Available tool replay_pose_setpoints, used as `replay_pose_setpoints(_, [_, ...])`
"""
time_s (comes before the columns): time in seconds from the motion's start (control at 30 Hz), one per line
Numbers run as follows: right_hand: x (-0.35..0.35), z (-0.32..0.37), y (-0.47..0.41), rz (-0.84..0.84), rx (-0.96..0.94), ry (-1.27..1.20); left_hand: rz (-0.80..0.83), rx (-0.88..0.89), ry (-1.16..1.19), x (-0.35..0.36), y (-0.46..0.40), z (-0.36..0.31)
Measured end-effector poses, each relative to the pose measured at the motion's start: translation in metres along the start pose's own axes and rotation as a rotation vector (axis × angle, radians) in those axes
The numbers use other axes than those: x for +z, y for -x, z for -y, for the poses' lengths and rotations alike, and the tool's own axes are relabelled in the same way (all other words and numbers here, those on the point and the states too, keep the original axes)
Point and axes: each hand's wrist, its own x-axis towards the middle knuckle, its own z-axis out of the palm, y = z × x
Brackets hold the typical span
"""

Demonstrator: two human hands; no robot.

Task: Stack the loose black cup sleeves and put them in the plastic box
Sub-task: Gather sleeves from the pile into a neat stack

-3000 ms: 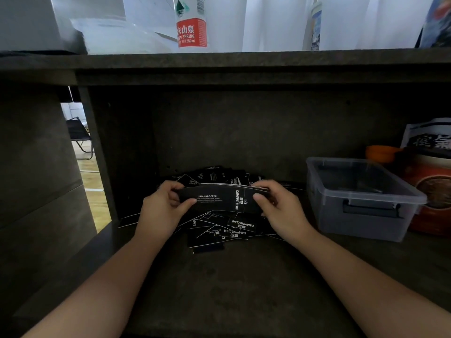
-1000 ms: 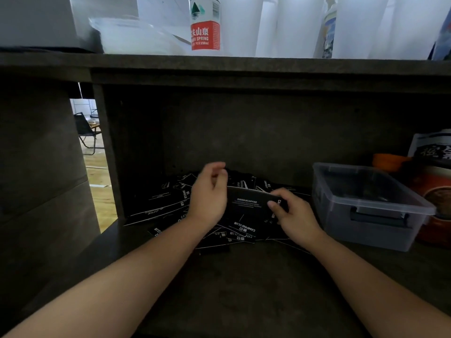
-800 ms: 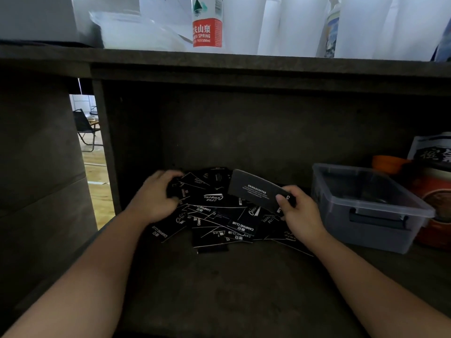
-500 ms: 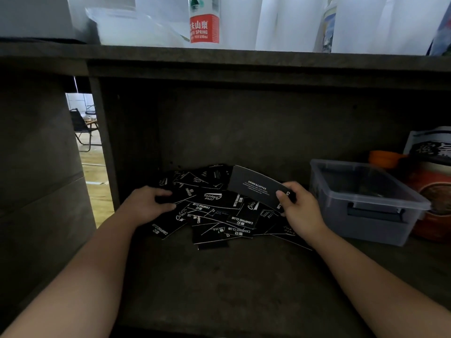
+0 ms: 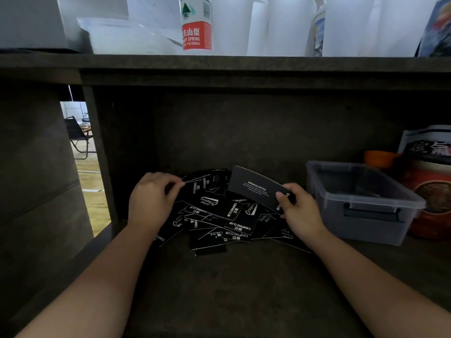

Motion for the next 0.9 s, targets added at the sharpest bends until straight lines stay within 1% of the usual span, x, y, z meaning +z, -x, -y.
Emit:
replay_pose_setpoints(0.1, [0.000,0.000,0.000,0.002,-0.001,-0.003,-0.128,0.091,0.094,-0.003,-0.001,-0.002])
replay_pose_setpoints(0.13, [0.000,0.000,0.000,0.000,-0.002,-0.009,-0.155,0.081,0.150,-0.005,-0.001,-0.005])
replay_pose_setpoints(0.27, [0.000,0.000,0.000,-0.019,-0.006,-0.023,-0.188,-0.150,0.427,-0.009,0.000,-0.015])
replay_pose_setpoints(0.37, [0.000,-0.001,0.000,-0.022,-0.004,-0.029,-0.198,-0.228,0.529,-0.005,-0.001,-0.018])
replay_pose_setpoints(0.43, [0.000,-0.001,0.000,-0.023,-0.005,-0.029,-0.144,-0.267,0.569,0.001,-0.001,-0.014])
replay_pose_setpoints(0.47, [0.000,-0.001,0.000,-0.026,-0.003,-0.031,-0.090,-0.294,0.570,0.004,0.000,-0.012])
replay_pose_setpoints(0.53, [0.000,0.000,0.000,-0.031,0.006,-0.046,0.044,-0.347,0.528,0.012,0.002,-0.008])
replay_pose_setpoints(0.6, [0.000,-0.001,-0.001,-0.036,0.007,-0.054,0.150,-0.341,0.457,0.017,0.005,-0.007])
replay_pose_setpoints(0.67, [0.000,-0.002,-0.001,-0.034,0.004,-0.047,0.184,-0.293,0.380,0.017,0.007,-0.009])
replay_pose_setpoints(0.73, [0.000,-0.003,-0.002,-0.024,0.004,-0.035,0.172,-0.303,0.354,0.015,0.007,-0.011])
replay_pose_setpoints(0.8, [0.001,-0.003,-0.002,-0.016,0.007,-0.030,0.208,-0.404,0.447,0.015,0.005,-0.012])
replay_pose_setpoints(0.83, [0.001,-0.003,-0.002,-0.014,0.005,-0.025,0.256,-0.456,0.525,0.016,0.005,-0.014])
replay_pose_setpoints(0.9, [0.002,-0.004,-0.002,-0.013,-0.005,-0.014,0.379,-0.497,0.653,0.015,0.005,-0.018])
